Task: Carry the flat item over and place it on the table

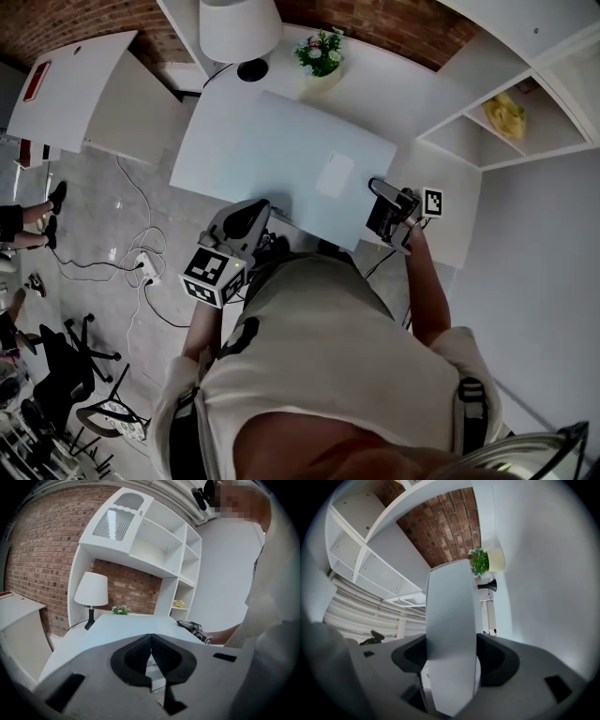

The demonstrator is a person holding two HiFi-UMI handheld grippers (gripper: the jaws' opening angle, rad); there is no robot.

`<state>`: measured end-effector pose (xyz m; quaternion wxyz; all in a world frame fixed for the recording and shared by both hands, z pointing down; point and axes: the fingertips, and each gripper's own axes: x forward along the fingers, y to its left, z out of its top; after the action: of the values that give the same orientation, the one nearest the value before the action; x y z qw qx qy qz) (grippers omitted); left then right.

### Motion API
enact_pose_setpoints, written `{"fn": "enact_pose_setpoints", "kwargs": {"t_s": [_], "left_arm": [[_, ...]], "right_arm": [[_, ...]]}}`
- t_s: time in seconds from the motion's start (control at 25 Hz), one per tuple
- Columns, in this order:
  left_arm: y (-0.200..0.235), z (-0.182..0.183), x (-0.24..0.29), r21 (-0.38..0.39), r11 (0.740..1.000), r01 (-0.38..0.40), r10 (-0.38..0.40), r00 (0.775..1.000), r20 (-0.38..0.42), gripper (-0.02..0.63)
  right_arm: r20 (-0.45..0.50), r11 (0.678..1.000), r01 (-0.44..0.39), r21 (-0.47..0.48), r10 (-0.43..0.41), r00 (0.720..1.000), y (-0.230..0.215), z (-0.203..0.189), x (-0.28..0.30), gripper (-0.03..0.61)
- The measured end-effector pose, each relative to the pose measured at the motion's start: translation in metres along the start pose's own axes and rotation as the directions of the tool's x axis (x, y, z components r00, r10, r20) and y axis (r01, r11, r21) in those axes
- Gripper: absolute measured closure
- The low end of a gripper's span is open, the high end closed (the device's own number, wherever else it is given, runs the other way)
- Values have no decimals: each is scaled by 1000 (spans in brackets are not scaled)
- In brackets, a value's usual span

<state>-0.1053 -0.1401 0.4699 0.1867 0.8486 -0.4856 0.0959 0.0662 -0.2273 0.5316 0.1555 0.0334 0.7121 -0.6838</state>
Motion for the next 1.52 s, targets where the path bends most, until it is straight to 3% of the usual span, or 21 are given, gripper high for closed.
{"fn": "enact_pose_setpoints", "kwargs": {"t_s": [1.0, 1.52], "left_arm": [[5, -14, 3, -11, 1000, 18, -18, 999, -27, 594], [7, -16, 3, -12, 1000, 24, -24, 999, -28, 594]], "right_arm": [[38, 993, 119, 24, -120, 992, -41, 8, -24, 270], [54, 991, 135, 27, -136, 989, -47, 16, -21, 270]]}}
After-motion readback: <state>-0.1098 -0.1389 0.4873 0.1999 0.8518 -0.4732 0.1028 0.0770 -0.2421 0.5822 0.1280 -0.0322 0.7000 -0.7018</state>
